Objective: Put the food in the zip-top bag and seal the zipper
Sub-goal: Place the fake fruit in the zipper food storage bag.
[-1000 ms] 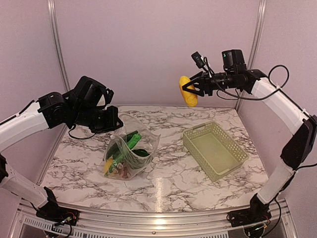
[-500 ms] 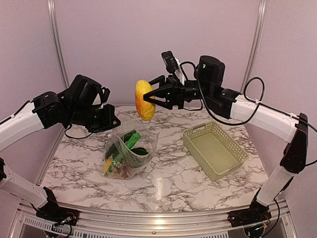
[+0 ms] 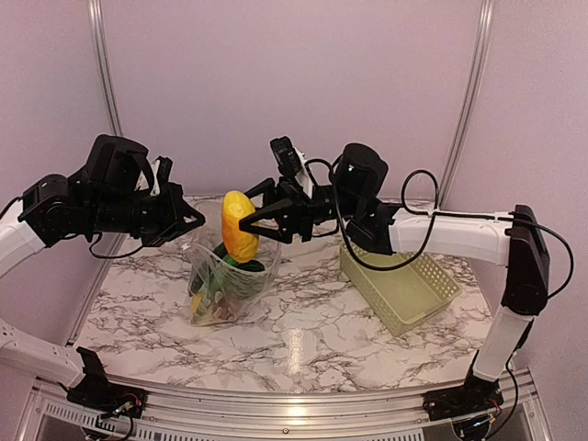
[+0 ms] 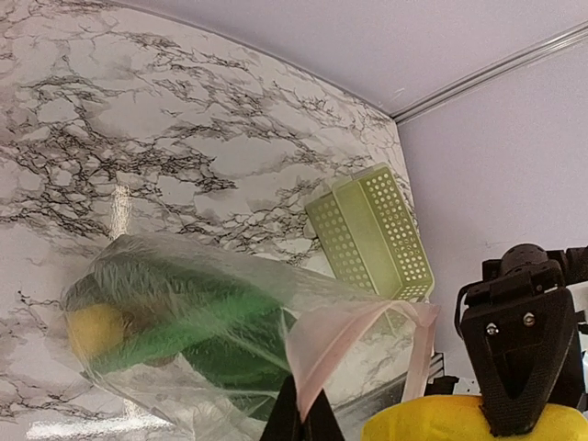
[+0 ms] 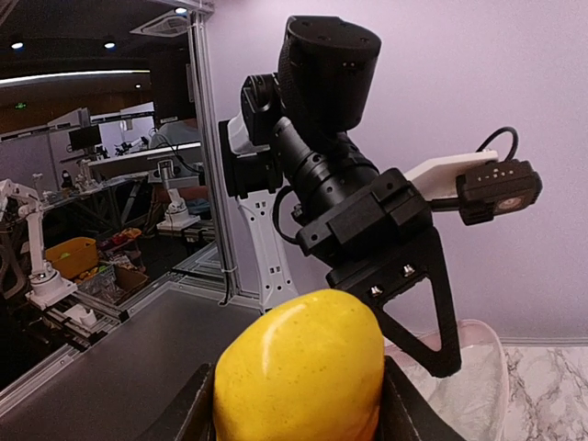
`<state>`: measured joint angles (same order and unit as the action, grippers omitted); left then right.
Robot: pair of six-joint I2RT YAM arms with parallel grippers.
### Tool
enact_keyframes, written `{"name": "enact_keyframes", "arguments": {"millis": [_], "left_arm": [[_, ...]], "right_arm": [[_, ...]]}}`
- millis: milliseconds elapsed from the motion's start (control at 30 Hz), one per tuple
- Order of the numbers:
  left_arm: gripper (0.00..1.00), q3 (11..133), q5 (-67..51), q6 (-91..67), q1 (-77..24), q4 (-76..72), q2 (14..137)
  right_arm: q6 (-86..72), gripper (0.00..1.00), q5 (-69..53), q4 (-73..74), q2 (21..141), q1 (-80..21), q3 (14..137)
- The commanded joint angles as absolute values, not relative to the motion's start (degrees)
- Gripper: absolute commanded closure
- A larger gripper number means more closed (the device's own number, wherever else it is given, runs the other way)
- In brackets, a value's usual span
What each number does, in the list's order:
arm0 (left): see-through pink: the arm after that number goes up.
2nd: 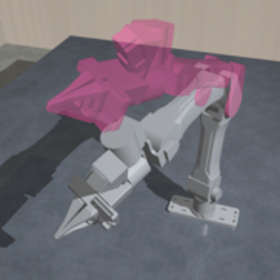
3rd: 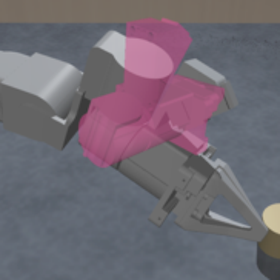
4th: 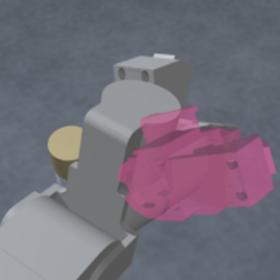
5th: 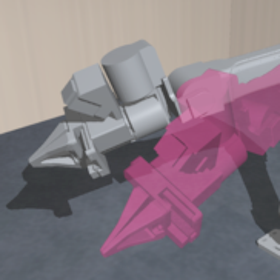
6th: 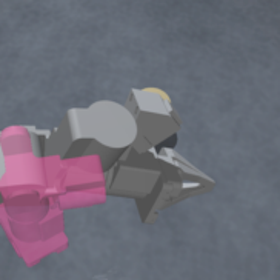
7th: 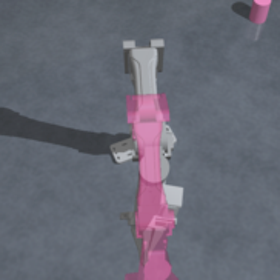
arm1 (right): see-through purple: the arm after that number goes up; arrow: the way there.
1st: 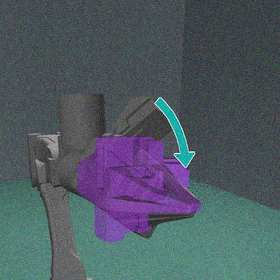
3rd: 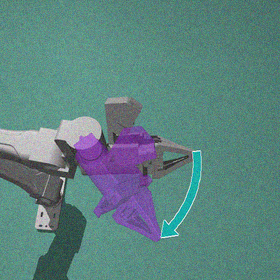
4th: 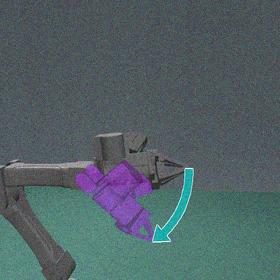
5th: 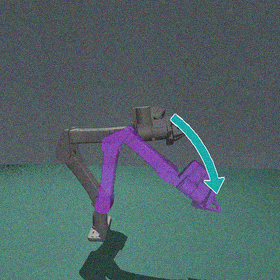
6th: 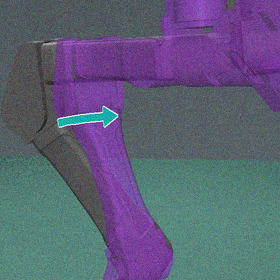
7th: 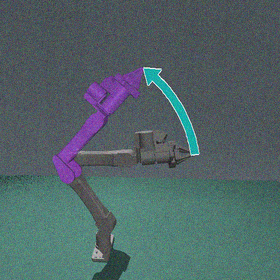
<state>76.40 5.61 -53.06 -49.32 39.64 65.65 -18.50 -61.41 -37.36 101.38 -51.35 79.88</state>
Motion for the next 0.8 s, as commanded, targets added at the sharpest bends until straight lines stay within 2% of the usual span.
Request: {"name": "enact_keyframes", "arguments": {"millis": [0,133,233,367,567,633,767], "left_arm": [[1.0,74.6,7.3,-55.6,-49.0,41.6,62.5],[1.0,73.9,7.8,-55.5,-49.0,41.8,61.6],[1.0,73.6,8.2,-55.1,-49.0,42.0,61.4],[1.0,73.3,8.7,-53.8,-48.9,42.4,61.3],[1.0,73.0,9.9,-52.6,-48.5,42.4,60.8],[1.0,72.6,10.4,-52.6,-48.5,42.4,60.5],[1.0,71.8,11.5,-52.6,-48.4,42.3,59.8]], "right_arm": [[-21.2,0.84,-60.6,-44.7,105.2,-53.6,81.8],[-20.7,0.83,-57.7,-45.1,108.5,-54.0,83.7],[-18.1,0.75,-54.0,-42.3,110.6,-54.0,85.9],[-16.0,0.47,-53.9,-39.3,112.0,-53.8,88.3],[-10.3,0.25,-57.3,-26.9,108.1,-52.2,90.1],[-10.8,0.04,-59.2,-24.0,107.0,-50.6,90.4],[-5.6,0.01,-62.3,-9.6,105.2,-47.7,95.0]]}}
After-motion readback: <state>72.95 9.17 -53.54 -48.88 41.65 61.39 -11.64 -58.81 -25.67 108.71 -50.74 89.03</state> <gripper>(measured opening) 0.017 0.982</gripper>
